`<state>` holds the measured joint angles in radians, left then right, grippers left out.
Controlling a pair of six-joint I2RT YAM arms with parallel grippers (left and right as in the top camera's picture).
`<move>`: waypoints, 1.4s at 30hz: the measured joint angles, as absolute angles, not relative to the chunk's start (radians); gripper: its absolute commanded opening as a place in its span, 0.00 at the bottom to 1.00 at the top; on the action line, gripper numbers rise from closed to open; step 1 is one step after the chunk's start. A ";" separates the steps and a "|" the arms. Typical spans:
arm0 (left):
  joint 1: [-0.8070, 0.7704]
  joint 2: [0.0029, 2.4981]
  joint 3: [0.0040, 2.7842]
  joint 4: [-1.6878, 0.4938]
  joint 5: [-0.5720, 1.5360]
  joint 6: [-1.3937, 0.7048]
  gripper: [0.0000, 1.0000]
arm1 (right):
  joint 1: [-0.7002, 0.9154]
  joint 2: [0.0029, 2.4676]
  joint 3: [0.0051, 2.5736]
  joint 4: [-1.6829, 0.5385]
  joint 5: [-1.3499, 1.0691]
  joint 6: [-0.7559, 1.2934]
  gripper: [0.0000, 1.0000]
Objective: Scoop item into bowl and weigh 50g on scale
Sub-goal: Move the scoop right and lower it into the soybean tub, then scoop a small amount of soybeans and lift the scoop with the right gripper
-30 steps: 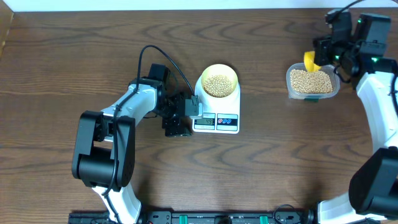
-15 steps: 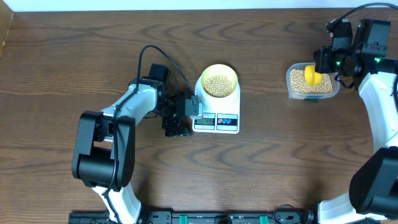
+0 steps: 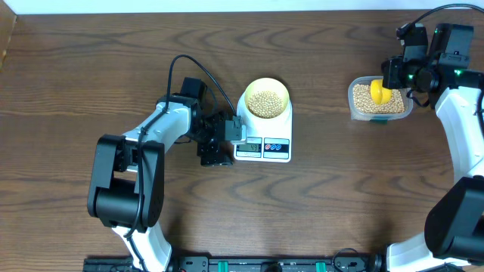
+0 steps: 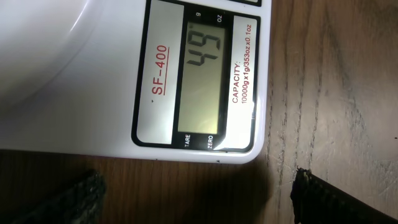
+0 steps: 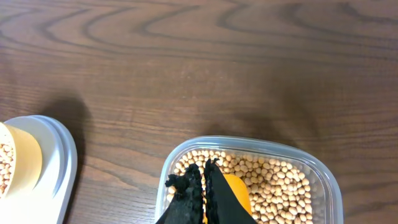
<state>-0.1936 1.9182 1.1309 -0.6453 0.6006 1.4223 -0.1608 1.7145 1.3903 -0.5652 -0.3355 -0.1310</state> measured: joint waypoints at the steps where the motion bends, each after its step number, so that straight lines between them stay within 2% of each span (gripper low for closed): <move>1: -0.194 1.918 1.131 -0.645 0.601 1.422 0.97 | -0.161 1.715 1.390 -0.565 -0.336 -0.131 0.01; 15: -0.194 1.918 1.131 -0.645 0.601 1.422 0.97 | -0.161 1.718 1.390 -0.571 -0.247 -0.131 0.01; 32: -0.194 1.918 1.131 -0.645 0.601 1.422 0.98 | -0.161 1.793 1.390 -0.539 -0.275 -0.129 0.01; 42: -0.194 1.918 1.131 -0.645 0.601 1.422 0.98 | -0.163 1.793 1.390 -0.505 -0.315 -0.027 0.01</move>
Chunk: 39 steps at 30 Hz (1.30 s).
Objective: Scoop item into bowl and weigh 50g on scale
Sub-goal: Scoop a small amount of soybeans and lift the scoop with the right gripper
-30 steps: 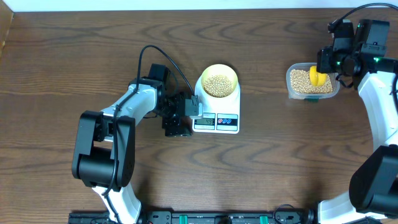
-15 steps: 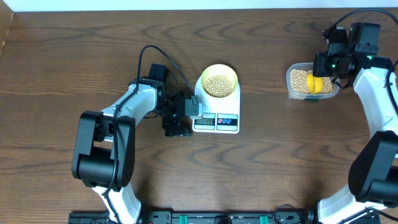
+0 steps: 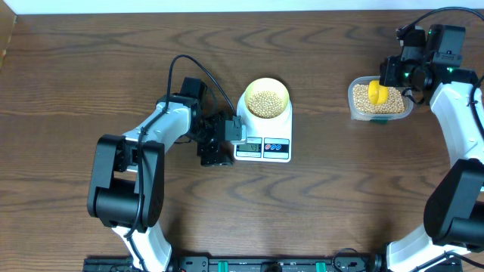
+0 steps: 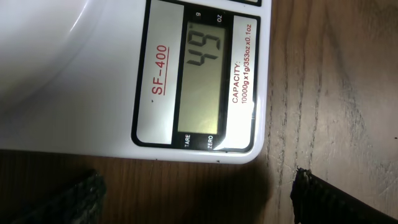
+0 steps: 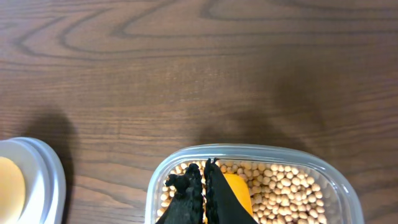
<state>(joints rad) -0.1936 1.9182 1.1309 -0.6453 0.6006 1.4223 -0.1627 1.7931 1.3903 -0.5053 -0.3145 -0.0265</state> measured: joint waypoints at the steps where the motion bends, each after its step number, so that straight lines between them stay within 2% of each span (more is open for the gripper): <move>1: -0.194 1.918 1.131 -0.645 0.601 1.422 0.98 | -0.163 1.793 1.390 -0.506 -0.315 -0.022 0.01; 20: -0.194 1.918 1.131 -0.645 0.601 1.422 0.98 | -0.165 1.810 1.390 -0.502 -0.326 0.016 0.01; 39: -0.194 1.918 1.131 -0.645 0.601 1.422 0.98 | -0.406 1.810 1.390 -0.541 -0.705 0.071 0.01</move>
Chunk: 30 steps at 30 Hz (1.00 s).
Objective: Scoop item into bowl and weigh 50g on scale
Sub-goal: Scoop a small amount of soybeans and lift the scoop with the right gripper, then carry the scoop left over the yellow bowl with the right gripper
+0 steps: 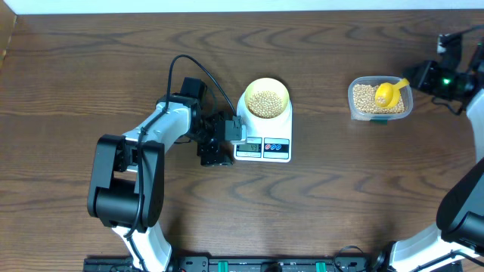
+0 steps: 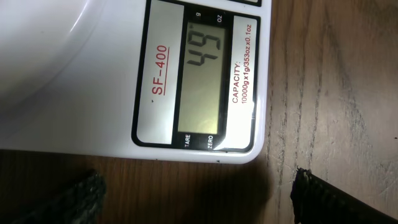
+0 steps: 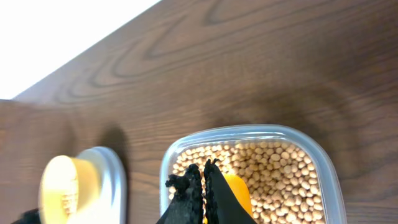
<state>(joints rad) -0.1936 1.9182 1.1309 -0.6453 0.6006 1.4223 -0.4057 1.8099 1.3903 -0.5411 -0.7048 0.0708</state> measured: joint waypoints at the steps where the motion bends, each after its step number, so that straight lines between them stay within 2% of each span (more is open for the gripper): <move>1: -0.194 1.918 1.131 -0.645 0.601 1.422 0.98 | -0.419 1.810 1.390 -0.542 -0.732 0.072 0.02; 8: -0.194 1.918 1.131 -0.645 0.601 1.422 0.97 | -0.465 1.810 1.390 -0.542 -0.878 0.073 0.01; 19: -0.194 1.918 1.131 -0.645 0.601 1.422 0.98 | -0.408 1.810 1.390 -0.534 -0.937 0.091 0.01; 30: -0.194 1.918 1.131 -0.645 0.601 1.422 0.98 | -0.297 1.810 1.390 -0.310 -0.951 0.174 0.01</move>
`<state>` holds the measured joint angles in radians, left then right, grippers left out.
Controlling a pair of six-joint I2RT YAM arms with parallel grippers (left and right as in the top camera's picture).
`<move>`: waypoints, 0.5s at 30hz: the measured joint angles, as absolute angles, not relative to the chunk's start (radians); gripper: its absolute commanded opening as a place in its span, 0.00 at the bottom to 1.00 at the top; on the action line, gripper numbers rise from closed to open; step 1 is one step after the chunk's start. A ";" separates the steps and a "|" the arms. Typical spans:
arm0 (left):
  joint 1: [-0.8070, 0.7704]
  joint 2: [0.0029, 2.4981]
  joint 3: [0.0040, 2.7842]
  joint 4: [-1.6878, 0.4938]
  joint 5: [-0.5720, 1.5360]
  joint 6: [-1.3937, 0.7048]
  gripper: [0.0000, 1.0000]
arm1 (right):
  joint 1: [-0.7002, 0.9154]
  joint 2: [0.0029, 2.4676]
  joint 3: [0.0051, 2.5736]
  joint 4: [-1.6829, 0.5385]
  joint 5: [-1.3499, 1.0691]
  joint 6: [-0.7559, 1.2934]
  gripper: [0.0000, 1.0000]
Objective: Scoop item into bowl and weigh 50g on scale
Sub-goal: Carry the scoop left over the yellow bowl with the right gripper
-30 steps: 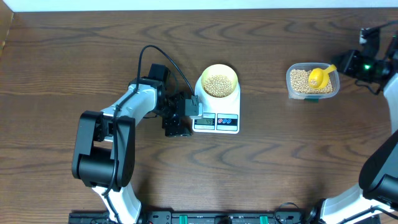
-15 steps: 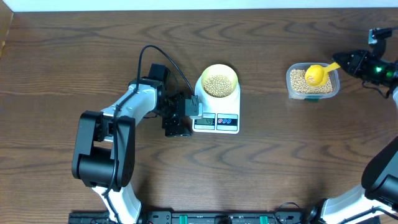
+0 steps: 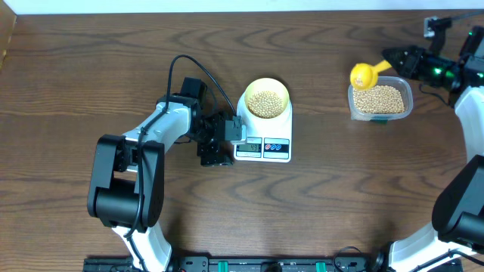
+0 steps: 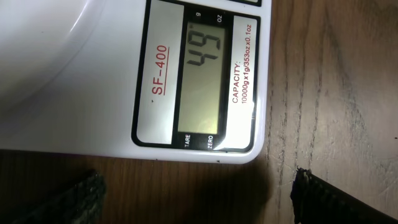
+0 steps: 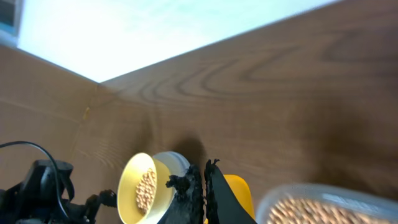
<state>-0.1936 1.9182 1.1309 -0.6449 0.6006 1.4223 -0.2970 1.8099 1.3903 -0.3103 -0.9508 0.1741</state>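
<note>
A yellow bowl of soybeans sits on the white scale. The scale's display reads 49. My left gripper rests open on the table beside the scale's front left corner, its fingers wide apart with nothing between them. My right gripper is shut on the handle of a yellow scoop, held in the air just beyond the far left corner of the bean container. In the right wrist view the scoop lies under the gripper, with the bowl to its left. The scoop's contents are hidden.
The clear plastic container holds many soybeans. The left arm's black cable loops over the table left of the scale. A stretch of bare wood table lies between scale and container.
My right gripper has raised the yellow scoop out of the bean container and moved it to the container's far left. The left gripper and the 49 reading are unchanged.
At the first two moments the scoop sat in the beans with my right gripper shut on it. Then the right arm had drawn back right, the scoop still in the container. Now the scoop is clear of it. The scale read 49 throughout.
</note>
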 measured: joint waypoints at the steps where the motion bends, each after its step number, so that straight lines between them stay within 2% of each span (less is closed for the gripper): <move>1: -0.194 1.918 1.131 -0.645 0.601 1.422 0.98 | -0.286 1.810 1.390 -0.289 -0.951 0.186 0.01; 15: -0.194 1.918 1.131 -0.645 0.601 1.422 0.98 | -0.089 1.810 1.390 -0.115 -0.952 0.238 0.01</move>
<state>-0.1936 1.9182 1.1309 -0.6453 0.6006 1.4223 -0.0895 1.8099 1.3903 -0.1150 -0.9524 0.2379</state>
